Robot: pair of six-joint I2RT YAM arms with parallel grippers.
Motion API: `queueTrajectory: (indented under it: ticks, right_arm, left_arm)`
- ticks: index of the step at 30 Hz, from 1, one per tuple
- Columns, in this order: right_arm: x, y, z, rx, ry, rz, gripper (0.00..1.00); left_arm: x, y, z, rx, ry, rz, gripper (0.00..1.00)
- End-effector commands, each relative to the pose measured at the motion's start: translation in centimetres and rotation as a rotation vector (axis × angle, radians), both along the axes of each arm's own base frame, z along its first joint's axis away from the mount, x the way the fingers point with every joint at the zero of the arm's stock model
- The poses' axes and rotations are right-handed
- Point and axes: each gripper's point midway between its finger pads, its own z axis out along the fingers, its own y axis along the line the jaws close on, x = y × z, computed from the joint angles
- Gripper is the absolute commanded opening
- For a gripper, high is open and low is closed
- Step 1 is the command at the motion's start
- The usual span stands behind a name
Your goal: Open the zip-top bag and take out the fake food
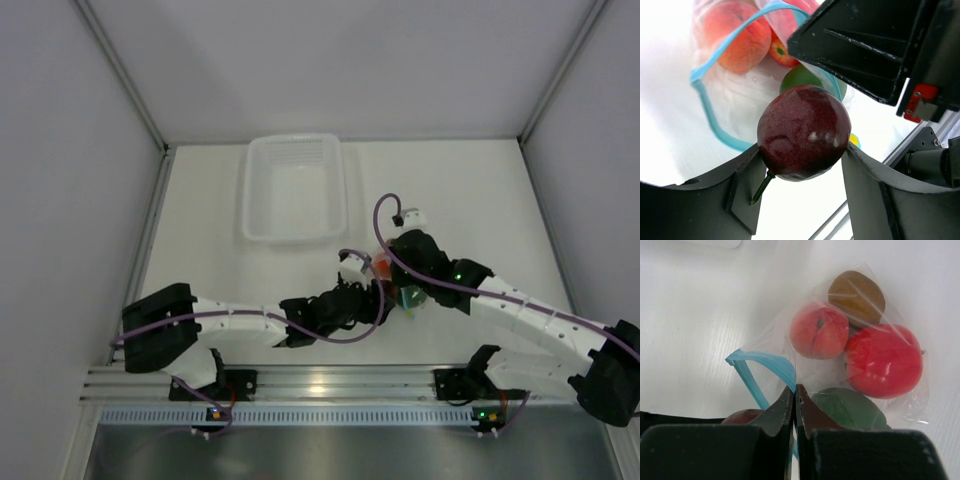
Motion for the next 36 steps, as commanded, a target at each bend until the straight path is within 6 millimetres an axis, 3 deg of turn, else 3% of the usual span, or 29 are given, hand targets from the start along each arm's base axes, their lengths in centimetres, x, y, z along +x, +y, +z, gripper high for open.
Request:
queueTrajectory:
  ticks: [1, 8, 15, 19, 22, 27, 28, 31, 32, 34, 35, 36]
  right_arm:
    - [1.6, 0.8, 2.5, 0.041, -0.084, -0.033, 0.0]
    - [2.0, 0.3, 3.2, 0.045, -0.099, -0.073, 0.0]
    - [1.9, -0.7, 3.9, 0.06, -0.109, -0.119, 0.0]
    - [1.8, -0.8, 4.1, 0.06, -0.108, -0.115, 0.0]
    - [1.7, -0.9, 4.2, 0.063, -0.107, -0.113, 0.0]
    - [1.3, -1.3, 4.1, 0.065, -0.104, -0.12, 0.0]
    - [1.3, -1.4, 4.0, 0.065, -0.103, -0.119, 0.0]
    - [1.0, -1.5, 3.8, 0.067, -0.097, -0.113, 0.0]
    - [0.9, -1.4, 3.8, 0.072, -0.097, -0.108, 0.0]
    - [0.8, -1.4, 4.0, 0.081, -0.097, -0.101, 0.0]
    - [0.7, -1.4, 3.9, 0.082, -0.096, -0.098, 0.0]
    - [0.6, -1.5, 4.1, 0.086, -0.1, -0.099, 0.0]
  left_arm:
    - [0.5, 1.1, 2.5, -0.044, -0.041, 0.043, 0.0]
    - [1.4, 4.7, 2.0, 0.051, -0.035, 0.143, 0.0]
    - [3.2, 9.1, 4.6, 0.081, -0.071, 0.263, 0.0]
    - [5.4, 11.9, 5.3, 0.104, -0.048, 0.326, 0.0]
    - [7.7, 14.0, 6.1, 0.105, -0.036, 0.378, 0.0]
    - [13.1, 18.7, 6.4, 0.132, 0.007, 0.534, 0.0]
    - [14.3, 19.4, 7.3, 0.121, 0.001, 0.569, 0.0]
    - [16.6, 19.9, 6.7, 0.15, 0.023, 0.589, 0.0]
    - [17.9, 20.2, 7.5, 0.129, 0.028, 0.595, 0.0]
    - [19.8, 20.8, 6.1, 0.183, 0.046, 0.618, 0.0]
    - [21.2, 20.9, 7.0, 0.179, 0.034, 0.635, 0.0]
    - [21.9, 20.9, 5.5, 0.221, 0.053, 0.638, 0.0]
